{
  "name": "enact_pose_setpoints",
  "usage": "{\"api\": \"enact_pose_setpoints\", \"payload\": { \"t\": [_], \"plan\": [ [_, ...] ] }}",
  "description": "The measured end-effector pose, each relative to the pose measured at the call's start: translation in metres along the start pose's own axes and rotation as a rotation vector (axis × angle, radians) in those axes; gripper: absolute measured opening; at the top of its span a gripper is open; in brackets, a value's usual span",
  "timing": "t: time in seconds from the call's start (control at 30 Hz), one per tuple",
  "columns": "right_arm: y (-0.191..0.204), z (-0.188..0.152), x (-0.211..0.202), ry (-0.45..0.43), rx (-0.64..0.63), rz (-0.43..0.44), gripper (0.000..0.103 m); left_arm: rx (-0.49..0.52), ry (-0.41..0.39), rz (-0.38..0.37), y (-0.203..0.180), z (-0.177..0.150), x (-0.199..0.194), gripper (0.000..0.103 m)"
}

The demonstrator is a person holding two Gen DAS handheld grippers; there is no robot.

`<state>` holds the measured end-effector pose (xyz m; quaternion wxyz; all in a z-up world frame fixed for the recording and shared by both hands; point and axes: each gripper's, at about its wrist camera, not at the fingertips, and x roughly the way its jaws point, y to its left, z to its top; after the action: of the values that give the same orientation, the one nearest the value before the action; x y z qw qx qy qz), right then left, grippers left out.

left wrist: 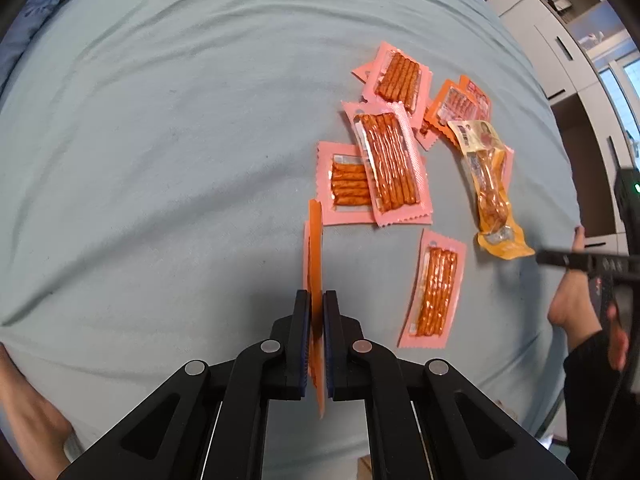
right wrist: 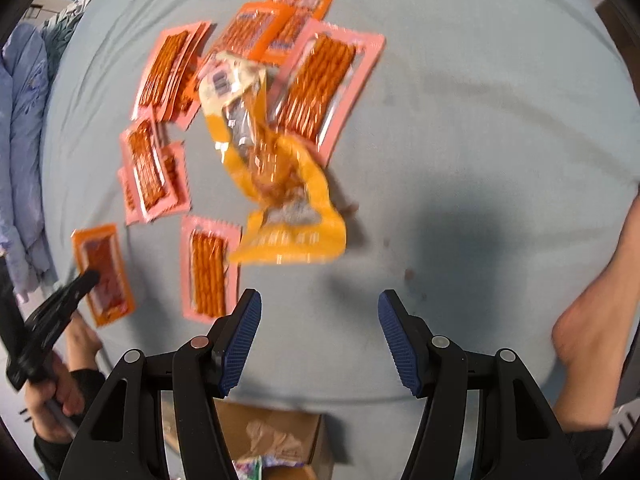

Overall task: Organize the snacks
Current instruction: 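Move the left gripper to a pink spicy stick packet and grasp it, then grasp the yellow-orange snack bag with the right gripper and lift it, then carry both packets over the cardboard box and open both grippers to drop them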

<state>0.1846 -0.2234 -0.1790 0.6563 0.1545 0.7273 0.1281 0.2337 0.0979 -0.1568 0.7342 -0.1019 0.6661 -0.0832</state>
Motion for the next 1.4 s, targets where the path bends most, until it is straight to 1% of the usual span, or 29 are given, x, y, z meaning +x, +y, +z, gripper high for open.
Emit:
{"api": "enact_pose_setpoints", "payload": {
  "t": [0.07,0.17,0.23,0.37,0.43,0.5,0.53,0.57,0.6,0.63,0.73,0.83,0.97,1.03,1.13,1.23,1.33,1.4],
  "plan": [
    [0.006,0.01,0.0,-0.045,-0.027,-0.015,0.06,0.0,-0.004,-0.027,0.004,0.002,-0.007,0.005],
    [0.016,0.026,0.002,-0.104,-0.069,-0.007,0.06,-0.003,-0.015,-0.052,0.006,0.004,-0.015,0.005],
    [0.025,0.035,0.009,-0.119,-0.105,-0.018,0.06,-0.011,-0.019,-0.064,0.004,0.005,-0.016,0.005],
    [0.052,0.049,0.032,-0.115,-0.209,-0.073,0.06,-0.011,-0.022,-0.078,0.001,0.008,-0.024,0.005],
    [0.063,0.053,0.049,-0.088,-0.244,-0.117,0.061,-0.011,-0.029,-0.089,-0.002,0.01,-0.029,0.005],
    [0.07,0.054,0.066,-0.051,-0.282,-0.141,0.061,-0.016,-0.036,-0.097,-0.003,0.01,-0.034,0.005],
    [0.074,0.051,0.071,-0.05,-0.311,-0.17,0.059,-0.017,-0.039,-0.103,-0.004,0.01,-0.037,0.005],
    [0.078,0.045,0.074,-0.061,-0.346,-0.202,0.055,-0.016,-0.042,-0.104,-0.006,0.01,-0.039,0.005],
    [0.08,0.041,0.074,-0.066,-0.367,-0.208,0.034,-0.014,-0.045,-0.105,-0.008,0.01,-0.041,0.005],
    [0.08,0.037,0.072,-0.062,-0.371,-0.191,0.034,-0.009,-0.049,-0.106,-0.01,0.009,-0.045,0.005],
    [0.075,0.021,0.066,-0.056,-0.354,-0.206,0.034,0.004,-0.06,-0.103,-0.02,0.003,-0.057,0.005],
    [0.071,0.002,0.045,-0.084,-0.363,-0.161,0.034,0.019,-0.077,-0.118,-0.033,-0.01,-0.078,0.005],
    [0.068,-0.03,-0.011,-0.158,-0.356,-0.063,0.034,0.033,-0.083,-0.19,-0.054,-0.034,-0.11,0.005],
    [0.066,-0.051,-0.037,-0.18,-0.346,-0.004,0.034,0.067,-0.091,-0.21,-0.074,-0.055,-0.127,0.005],
    [0.063,-0.09,-0.064,-0.18,-0.345,0.084,0.034,0.106,-0.087,-0.247,-0.097,-0.087,-0.142,0.005],
    [0.059,-0.117,-0.086,-0.185,-0.361,0.127,0.034,0.121,-0.054,-0.305,-0.114,-0.125,-0.147,0.005],
    [0.057,-0.14,-0.106,-0.193,-0.375,0.145,0.034,0.136,-0.016,-0.313,-0.126,-0.154,-0.14,0.005],
    [0.055,-0.161,-0.114,-0.178,-0.387,0.165,0.034,0.154,0.032,-0.302,-0.133,-0.172,-0.126,0.005]
  ]
}}
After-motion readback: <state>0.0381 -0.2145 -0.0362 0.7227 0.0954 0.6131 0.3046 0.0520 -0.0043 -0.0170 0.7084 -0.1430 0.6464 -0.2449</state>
